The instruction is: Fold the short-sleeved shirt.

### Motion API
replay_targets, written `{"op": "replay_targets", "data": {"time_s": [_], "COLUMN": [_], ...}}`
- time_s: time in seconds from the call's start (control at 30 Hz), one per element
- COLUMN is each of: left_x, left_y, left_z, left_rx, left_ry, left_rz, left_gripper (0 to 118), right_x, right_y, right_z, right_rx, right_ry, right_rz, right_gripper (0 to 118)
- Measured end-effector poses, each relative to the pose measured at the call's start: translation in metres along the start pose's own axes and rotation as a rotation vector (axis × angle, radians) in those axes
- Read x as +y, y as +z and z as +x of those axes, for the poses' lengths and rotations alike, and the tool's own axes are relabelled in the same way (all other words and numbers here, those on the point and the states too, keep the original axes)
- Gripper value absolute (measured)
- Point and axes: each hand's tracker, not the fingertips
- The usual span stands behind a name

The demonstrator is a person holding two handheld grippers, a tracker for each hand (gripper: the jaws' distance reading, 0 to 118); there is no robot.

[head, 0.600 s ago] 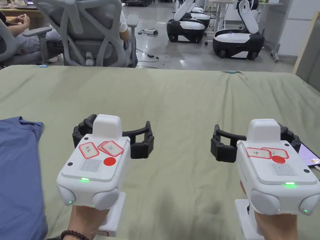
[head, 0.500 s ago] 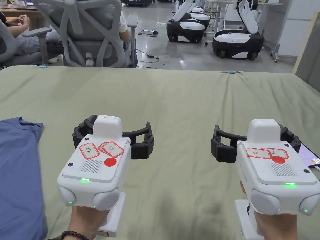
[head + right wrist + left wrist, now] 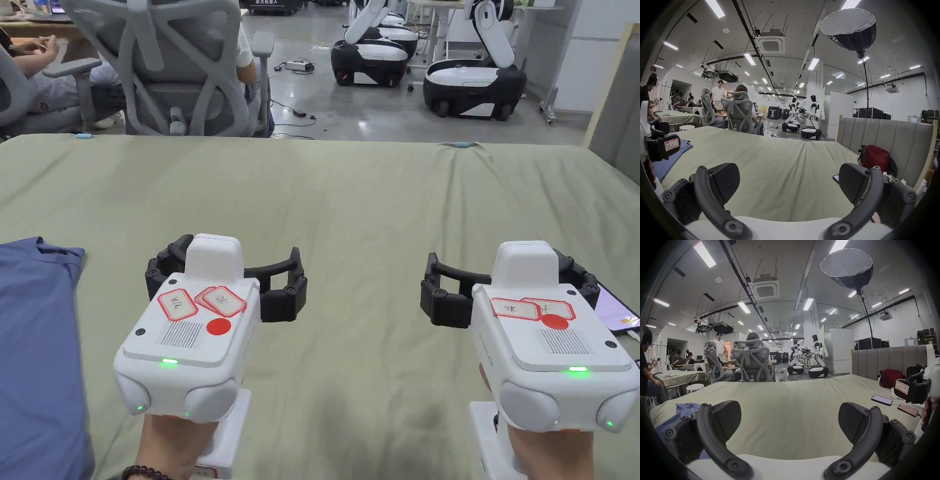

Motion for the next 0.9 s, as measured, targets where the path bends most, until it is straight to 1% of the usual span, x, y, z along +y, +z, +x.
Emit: {"op": "replay_targets", "data": {"time_s": [0.4, 0.6, 0.9], "left_x": [0.0011, 0.0020, 0.0025], "left_y": [0.0003, 0.0028, 0.0064], "left_z": [-0.0010, -0.0043, -0.0033], "left_rx": [0.002, 0.011, 0.007], "left_ry": [0.000, 0.002, 0.003], "left_rz": [0.000, 0.000, 0.002], "left_gripper": [118, 118, 118], "right_x": [0.0013, 0.0029, 0.0043], "right_y": [0.0011, 0.0038, 0.0067], "right_z": [-0.0004, -0.0040, -0.0042], "right_rx": [0.001, 0.000, 0.002], "right_ry": [0.002, 0.029, 0.017], "right_rz": [0.005, 0.013, 0.014], "right_gripper": [118, 118, 118]}}
